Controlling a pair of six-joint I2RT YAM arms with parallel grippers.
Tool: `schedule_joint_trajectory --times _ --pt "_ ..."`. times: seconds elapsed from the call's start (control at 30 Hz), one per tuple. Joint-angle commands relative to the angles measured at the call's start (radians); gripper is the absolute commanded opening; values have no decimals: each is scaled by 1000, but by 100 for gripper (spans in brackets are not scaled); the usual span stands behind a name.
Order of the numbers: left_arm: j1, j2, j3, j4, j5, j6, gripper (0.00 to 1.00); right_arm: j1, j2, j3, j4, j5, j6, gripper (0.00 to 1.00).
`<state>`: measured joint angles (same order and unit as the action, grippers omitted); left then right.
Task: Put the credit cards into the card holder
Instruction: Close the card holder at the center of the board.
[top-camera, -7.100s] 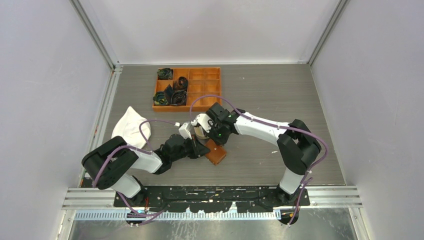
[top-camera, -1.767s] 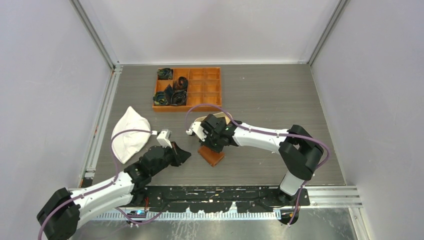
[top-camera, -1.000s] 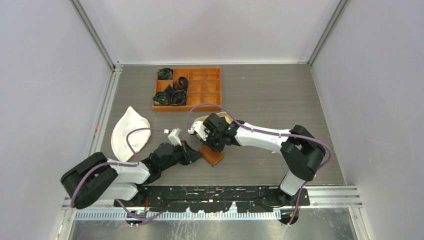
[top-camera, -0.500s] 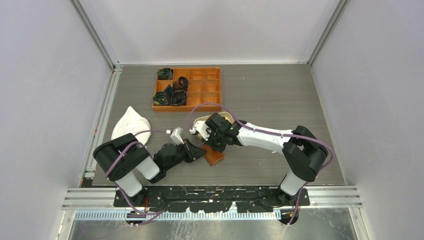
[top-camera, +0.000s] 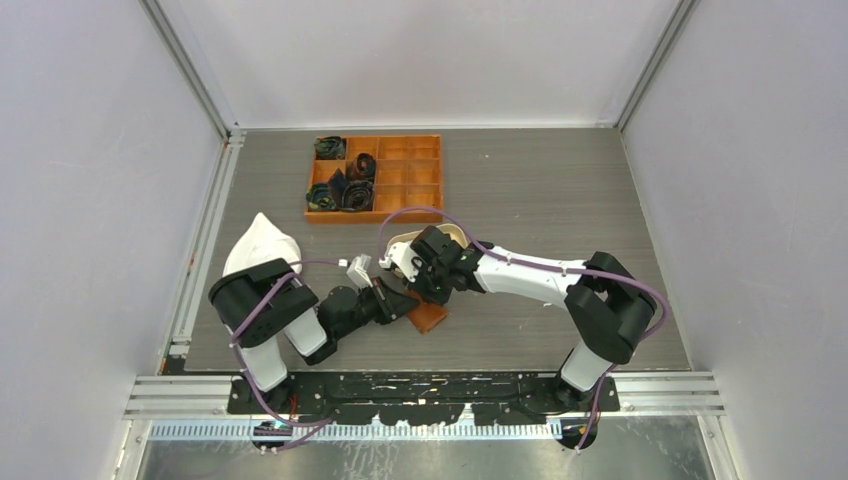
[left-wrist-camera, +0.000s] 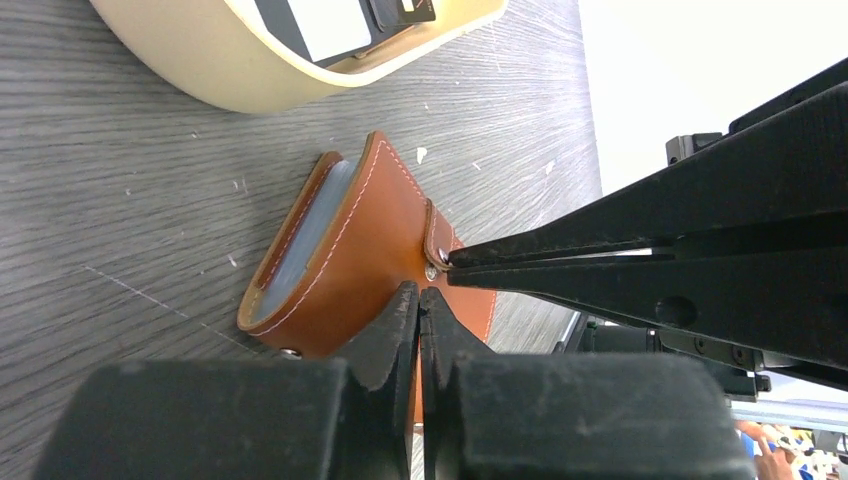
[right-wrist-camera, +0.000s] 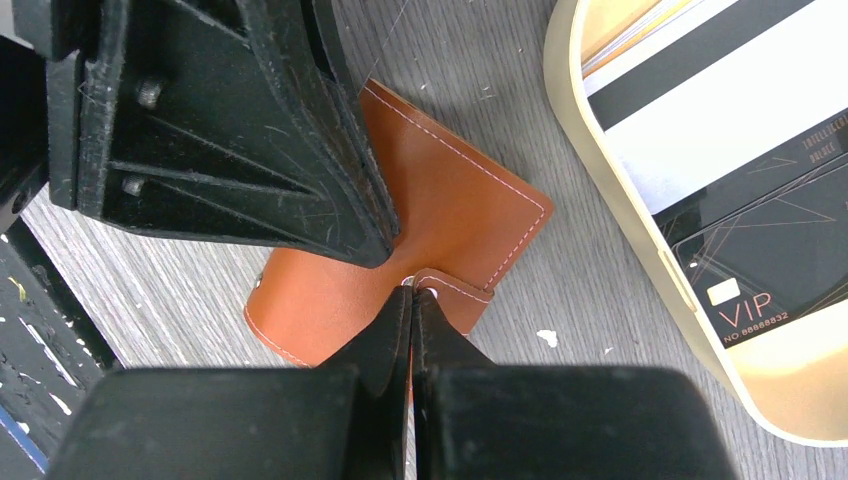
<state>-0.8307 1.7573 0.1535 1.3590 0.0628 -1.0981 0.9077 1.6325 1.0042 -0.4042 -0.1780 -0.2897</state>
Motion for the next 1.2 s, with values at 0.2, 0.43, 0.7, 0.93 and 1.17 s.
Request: schedule_joint_trajectory --times 0.2,0.43,0.7,0.93,1.17 --pt "-2 87 -2 72 -35 -1 1 -7 -41 -22 -23 -51 0 1" --pt "-3 95 -6 72 -44 3 0 -7 -33 -18 -31 -66 -2 1" --pt "-2 95 -9 72 -46 4 0 13 7 -13 -47 -82 3 1" --pt "-2 81 -17 72 -49 12 0 30 64 -3 -67 -54 3 1" --pt "-3 65 -25 72 -46 12 0 41 116 13 -64 -24 39 1"
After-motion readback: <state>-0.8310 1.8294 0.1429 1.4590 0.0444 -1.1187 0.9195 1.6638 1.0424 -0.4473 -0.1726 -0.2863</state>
